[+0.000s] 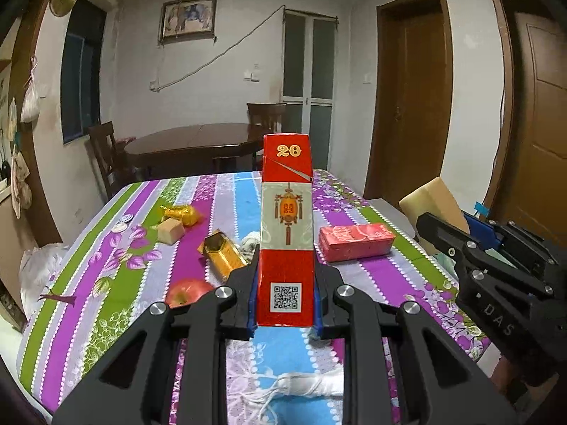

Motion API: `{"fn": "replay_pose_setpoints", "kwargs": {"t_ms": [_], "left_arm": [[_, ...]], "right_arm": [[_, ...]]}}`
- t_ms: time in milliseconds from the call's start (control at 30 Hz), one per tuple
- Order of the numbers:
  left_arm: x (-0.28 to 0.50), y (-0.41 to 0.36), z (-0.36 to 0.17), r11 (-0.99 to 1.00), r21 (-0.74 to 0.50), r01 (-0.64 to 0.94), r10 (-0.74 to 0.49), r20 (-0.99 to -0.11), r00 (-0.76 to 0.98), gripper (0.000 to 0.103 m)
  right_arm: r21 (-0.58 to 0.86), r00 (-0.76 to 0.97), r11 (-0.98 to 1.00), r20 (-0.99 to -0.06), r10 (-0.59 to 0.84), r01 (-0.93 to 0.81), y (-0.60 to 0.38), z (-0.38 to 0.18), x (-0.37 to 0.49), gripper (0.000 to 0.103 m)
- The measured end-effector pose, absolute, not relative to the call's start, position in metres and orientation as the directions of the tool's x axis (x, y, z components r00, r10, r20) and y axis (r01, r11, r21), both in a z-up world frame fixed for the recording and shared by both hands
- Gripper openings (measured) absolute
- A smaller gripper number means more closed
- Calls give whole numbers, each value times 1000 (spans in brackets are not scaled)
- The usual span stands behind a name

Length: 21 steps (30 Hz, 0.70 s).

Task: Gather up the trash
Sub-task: 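Carry cigarette box and sponge over the green bin with both tools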

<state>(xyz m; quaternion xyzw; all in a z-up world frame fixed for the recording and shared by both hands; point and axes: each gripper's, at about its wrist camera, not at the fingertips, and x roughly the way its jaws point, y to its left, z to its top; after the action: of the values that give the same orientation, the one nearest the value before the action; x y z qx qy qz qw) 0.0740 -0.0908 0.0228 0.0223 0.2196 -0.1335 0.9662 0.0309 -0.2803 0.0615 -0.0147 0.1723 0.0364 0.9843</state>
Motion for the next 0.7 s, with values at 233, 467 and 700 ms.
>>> {"fn": "replay_pose_setpoints", "kwargs": {"t_ms": [233,467,700], "left_arm": [[78,-130,35,939,-7,344,-317,-402,859,21],[97,-202,53,877,-10,481,-445,-394,804,21],[117,-291,55,784,-43,620,-570,-448,689,21]], "right_arm": [[-16,945,1000,-327,-14,10,-332,81,22,27],[-22,919,988,-363,-151,153,-424,92,14,27],[3,858,955,-439,-266,297,-530,86,7,27]]}}
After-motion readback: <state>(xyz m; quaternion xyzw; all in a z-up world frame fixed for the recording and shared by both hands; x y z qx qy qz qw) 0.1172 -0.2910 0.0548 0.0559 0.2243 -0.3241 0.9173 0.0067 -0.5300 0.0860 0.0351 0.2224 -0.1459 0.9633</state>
